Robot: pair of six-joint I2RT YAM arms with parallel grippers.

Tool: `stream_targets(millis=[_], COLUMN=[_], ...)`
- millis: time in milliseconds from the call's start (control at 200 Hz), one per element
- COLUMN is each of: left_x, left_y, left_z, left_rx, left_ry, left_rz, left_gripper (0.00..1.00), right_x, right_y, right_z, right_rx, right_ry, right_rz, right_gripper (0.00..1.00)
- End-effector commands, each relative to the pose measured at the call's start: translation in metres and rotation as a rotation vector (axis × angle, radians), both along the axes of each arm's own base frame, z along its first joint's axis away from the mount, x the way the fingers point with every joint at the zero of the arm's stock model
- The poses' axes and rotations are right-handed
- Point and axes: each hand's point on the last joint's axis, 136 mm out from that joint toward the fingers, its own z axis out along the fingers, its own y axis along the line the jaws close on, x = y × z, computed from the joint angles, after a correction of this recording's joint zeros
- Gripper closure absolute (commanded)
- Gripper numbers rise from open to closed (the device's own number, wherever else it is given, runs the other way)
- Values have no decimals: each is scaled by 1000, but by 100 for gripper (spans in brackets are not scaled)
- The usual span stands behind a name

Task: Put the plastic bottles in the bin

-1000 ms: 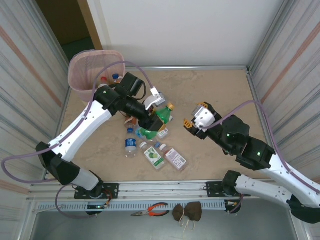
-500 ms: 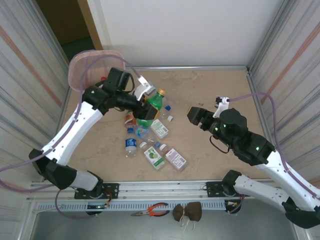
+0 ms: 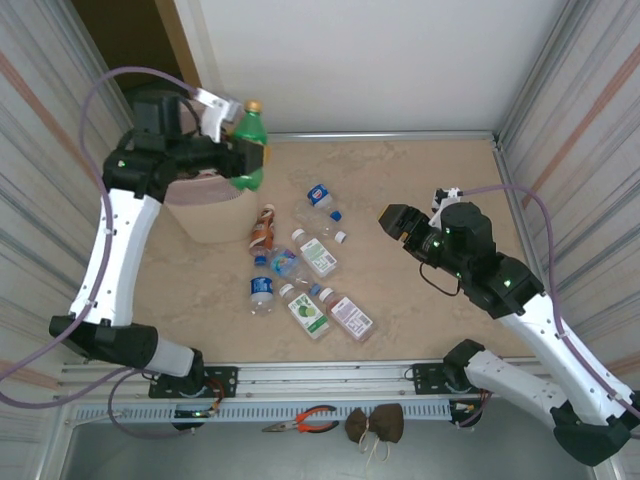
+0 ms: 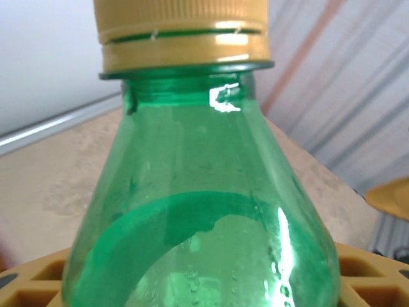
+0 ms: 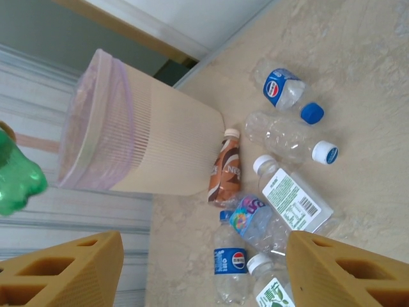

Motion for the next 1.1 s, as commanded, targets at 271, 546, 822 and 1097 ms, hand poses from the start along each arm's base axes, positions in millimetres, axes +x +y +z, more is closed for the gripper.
stream_targets(millis=[271,546,822,1097], left_x=[73,106,107,105], left_y=[91,121,129,134], left_z=[0,-63,-139,-193], left_rx=[16,120,181,209], left_ry=[58,223,405,526], left_rz=[277,378,402,413], left_gripper=[42,44,43,42], right_x=[-1,-2,-2,-5], right_y=[2,1,-2,-7], right_z=[17,14,7,-2], right_rx=[21,11,0,-14], right_ry=[-6,8,29,41], right_rz=[36,35,25,8], right_gripper=[33,33,34,34])
